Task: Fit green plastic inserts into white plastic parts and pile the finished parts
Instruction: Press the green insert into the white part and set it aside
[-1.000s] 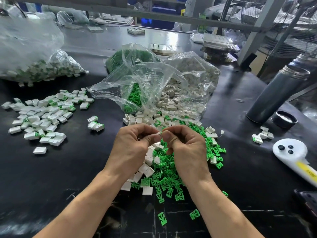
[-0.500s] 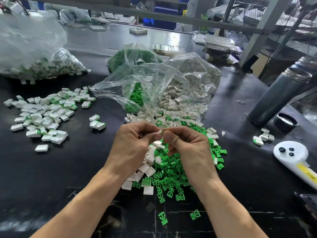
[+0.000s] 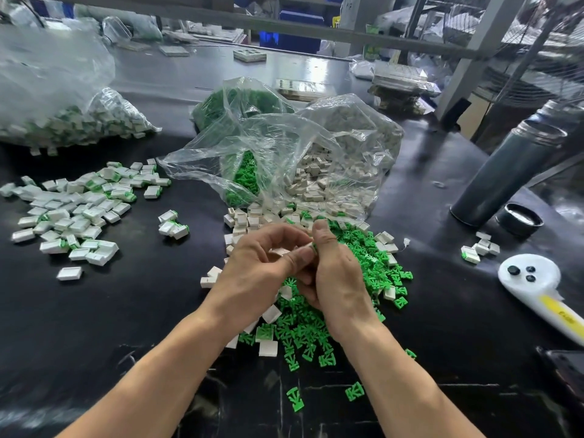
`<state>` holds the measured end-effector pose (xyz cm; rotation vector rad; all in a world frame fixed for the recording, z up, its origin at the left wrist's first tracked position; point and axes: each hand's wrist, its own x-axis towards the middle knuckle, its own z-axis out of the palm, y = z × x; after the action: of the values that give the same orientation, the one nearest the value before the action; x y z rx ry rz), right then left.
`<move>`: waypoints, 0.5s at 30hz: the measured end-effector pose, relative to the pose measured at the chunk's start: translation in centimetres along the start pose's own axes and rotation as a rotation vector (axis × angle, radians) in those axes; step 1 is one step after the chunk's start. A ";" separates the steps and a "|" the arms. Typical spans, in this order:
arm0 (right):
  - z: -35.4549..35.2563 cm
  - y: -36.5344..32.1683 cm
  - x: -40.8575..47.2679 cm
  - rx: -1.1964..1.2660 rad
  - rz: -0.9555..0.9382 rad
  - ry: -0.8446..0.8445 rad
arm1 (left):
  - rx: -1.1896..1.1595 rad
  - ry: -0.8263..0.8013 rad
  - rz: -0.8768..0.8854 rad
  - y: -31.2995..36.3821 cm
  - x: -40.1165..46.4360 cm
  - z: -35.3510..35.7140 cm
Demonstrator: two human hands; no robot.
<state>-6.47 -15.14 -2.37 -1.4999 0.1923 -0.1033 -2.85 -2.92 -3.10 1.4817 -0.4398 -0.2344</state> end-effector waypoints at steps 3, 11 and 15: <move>0.0 0.7 0.7 -0.038 -0.050 0.069 | 0.027 0.009 0.031 -0.1 0.0 0.5; 0.4 1.0 1.4 -0.075 -0.135 0.189 | 0.035 0.070 0.058 0.2 0.0 1.2; 0.5 0.8 1.3 -0.087 -0.162 0.207 | 0.015 0.082 0.058 0.4 -0.1 1.3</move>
<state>-5.10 -14.86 -3.22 -1.5901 0.2444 -0.3854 -3.57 -4.04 -2.63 1.4850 -0.4182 -0.1238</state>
